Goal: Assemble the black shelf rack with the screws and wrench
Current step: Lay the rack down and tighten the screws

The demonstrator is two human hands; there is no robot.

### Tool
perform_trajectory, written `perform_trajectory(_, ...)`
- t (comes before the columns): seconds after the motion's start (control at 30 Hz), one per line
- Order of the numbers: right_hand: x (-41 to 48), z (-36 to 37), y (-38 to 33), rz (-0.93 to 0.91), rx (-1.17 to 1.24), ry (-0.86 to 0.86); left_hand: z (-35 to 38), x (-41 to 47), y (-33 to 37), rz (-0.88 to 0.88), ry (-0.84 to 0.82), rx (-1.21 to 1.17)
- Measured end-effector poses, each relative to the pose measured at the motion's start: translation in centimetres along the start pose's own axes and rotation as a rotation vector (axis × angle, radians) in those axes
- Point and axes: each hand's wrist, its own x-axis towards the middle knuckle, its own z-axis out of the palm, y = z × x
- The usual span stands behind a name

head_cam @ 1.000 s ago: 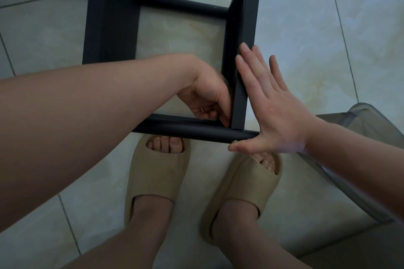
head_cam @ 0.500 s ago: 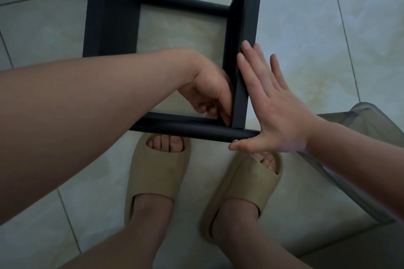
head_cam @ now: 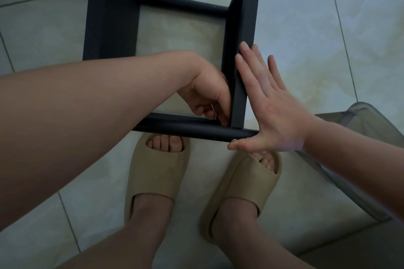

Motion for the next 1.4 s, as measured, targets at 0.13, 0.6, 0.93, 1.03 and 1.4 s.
perform_trajectory(0.13,-0.06,0.0,0.02,0.002,-0.008,0.003,0.07,0.18,0.09,-0.009,0.015,0.002)
perform_trajectory(0.6,-0.04,-0.05,-0.08,0.006,0.005,0.0,-0.03,-0.17,-0.04,-0.01,0.032,-0.017)
perform_trajectory(0.93,-0.04,0.04,0.03,0.0,0.019,0.0,-0.13,-0.09,0.04,0.012,0.027,-0.002)
perform_trajectory(1.03,-0.02,0.06,0.04,-0.002,0.023,0.005,-0.27,-0.18,-0.08,0.003,0.023,-0.039)
perform_trajectory(1.4,0.01,0.29,0.2,-0.012,0.027,0.018,0.01,0.32,-0.51,0.035,0.022,-0.075)
